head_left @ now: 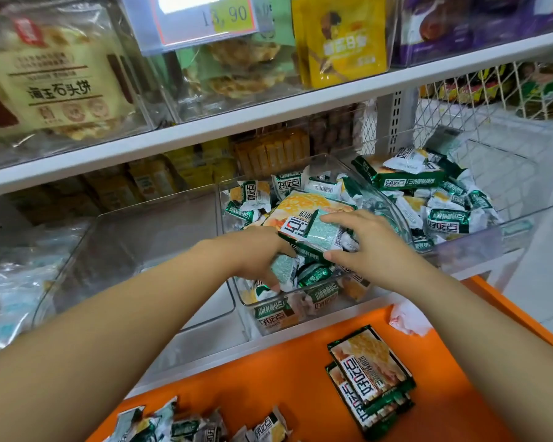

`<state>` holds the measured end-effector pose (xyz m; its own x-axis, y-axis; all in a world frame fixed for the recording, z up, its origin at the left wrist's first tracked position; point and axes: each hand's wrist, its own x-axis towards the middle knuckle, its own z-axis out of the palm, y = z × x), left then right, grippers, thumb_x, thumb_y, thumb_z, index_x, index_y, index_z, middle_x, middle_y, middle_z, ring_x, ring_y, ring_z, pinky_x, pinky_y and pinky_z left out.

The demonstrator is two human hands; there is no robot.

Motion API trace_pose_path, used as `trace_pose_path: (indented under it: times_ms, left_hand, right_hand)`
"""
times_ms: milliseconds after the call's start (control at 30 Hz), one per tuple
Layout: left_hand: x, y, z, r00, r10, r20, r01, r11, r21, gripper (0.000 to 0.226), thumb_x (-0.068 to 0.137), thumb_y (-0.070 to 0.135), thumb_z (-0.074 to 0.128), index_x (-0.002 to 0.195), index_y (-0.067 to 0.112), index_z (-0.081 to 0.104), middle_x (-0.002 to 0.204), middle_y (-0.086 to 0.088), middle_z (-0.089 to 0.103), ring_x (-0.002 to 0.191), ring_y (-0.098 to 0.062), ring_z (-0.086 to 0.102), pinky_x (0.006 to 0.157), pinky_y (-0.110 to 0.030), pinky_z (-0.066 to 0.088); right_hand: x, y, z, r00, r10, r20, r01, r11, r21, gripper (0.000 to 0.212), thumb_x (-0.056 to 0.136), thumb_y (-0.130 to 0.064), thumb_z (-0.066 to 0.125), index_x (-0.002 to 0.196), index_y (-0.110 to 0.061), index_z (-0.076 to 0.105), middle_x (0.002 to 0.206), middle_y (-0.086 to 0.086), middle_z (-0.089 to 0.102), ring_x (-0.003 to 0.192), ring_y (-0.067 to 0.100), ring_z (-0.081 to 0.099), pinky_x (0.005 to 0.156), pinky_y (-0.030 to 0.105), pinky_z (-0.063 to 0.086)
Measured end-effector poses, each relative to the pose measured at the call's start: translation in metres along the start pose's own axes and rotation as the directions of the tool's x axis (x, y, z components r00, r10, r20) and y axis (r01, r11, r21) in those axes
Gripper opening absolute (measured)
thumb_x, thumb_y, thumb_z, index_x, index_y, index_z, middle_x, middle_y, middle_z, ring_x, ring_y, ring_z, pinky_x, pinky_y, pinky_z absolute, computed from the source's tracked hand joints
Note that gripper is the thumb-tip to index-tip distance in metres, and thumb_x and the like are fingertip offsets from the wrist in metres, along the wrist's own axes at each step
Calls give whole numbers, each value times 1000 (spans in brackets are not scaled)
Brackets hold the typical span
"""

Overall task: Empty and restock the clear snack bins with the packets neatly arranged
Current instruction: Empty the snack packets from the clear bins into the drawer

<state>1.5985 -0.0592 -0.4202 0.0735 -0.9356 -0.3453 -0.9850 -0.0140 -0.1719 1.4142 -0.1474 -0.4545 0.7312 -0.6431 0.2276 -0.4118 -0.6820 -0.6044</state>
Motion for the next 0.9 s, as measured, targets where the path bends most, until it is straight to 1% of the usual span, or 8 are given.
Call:
trace_pose_path:
  times_ms: [167, 300, 367, 500, 633, 733, 833, 900]
  left_hand:
    - [3, 1, -3, 1000, -1, 26, 3, 998, -69, 77, 78, 45, 74, 144, 26, 40, 121, -3, 52, 92, -15, 40, 77, -25, 34]
    - [4, 12, 6, 999, -26, 25, 25, 999, 28, 83, 74, 45, 78, 144, 26, 37, 123, -5, 52, 108, -24, 50, 85, -30, 44]
    - [6, 12, 12, 999, -35, -9, 36, 998, 58, 77, 75, 39, 77, 141, 28, 40, 123, -6, 54, 109, -27, 53, 88, -38, 49]
    - [4, 8, 10, 999, -22, -37, 23, 999, 24, 69, 76, 30, 76, 138, 30, 45, 125, -3, 56, 113, -24, 51, 89, -38, 48]
    - [-4, 4, 3, 998, -16, -59, 13, 999, -44, 65, 78, 23, 73, 137, 29, 48, 120, -3, 53, 110, -22, 50, 77, -30, 42]
    - [-12, -4, -2, 994, -25, -102, 17, 997, -75, 66, 76, 22, 75, 137, 29, 49, 114, -4, 50, 106, -23, 50, 84, -34, 45]
    - [-18, -5, -3, 989, -36, -143, 23, 995, -95, 67, 77, 20, 75, 138, 25, 49, 118, -6, 52, 100, -18, 46, 83, -30, 42]
    - [-21, -4, -2, 984, -51, -172, 31, 993, -118, 68, 78, 19, 75, 140, 26, 47, 122, -7, 50, 106, -19, 47, 86, -30, 41]
  right_hand:
    - [-1, 0, 0, 1000, 3, 18, -3, 1000, -5, 59, 85, -35, 69, 138, -39, 43, 143, -3, 40, 135, 26, 28, 110, 43, 28]
    - [-1, 1, 0, 1000, 5, 11, -6, 1000, 13, 60, 83, -34, 71, 137, -39, 44, 142, -4, 40, 135, 25, 28, 110, 42, 27]
    - [0, 1, 2, 1000, 5, 5, -5, 1000, 8, 62, 82, -34, 72, 137, -39, 45, 142, -3, 40, 133, 26, 30, 110, 43, 28]
    - [1, 2, 5, 1000, -1, -11, 1, 999, 35, 61, 80, -31, 74, 135, -38, 48, 141, -4, 43, 132, 25, 34, 111, 45, 30]
    - [1, 5, 0, 997, -36, -71, 43, 994, 101, 56, 79, -20, 76, 130, -32, 55, 139, -4, 47, 129, 16, 41, 109, 31, 27]
    - [0, 4, -2, 993, -37, -109, 50, 991, 120, 54, 78, -16, 77, 127, -31, 57, 133, -2, 51, 121, 13, 47, 101, 23, 30]
    - [-2, 0, -4, 990, -34, -139, 52, 990, 129, 53, 78, -16, 76, 126, -32, 58, 120, -6, 50, 110, 9, 48, 93, 19, 30]
    - [-6, -5, -6, 987, -45, -157, 65, 990, 126, 53, 79, -17, 76, 126, -33, 58, 114, -9, 46, 105, 4, 44, 90, 17, 29]
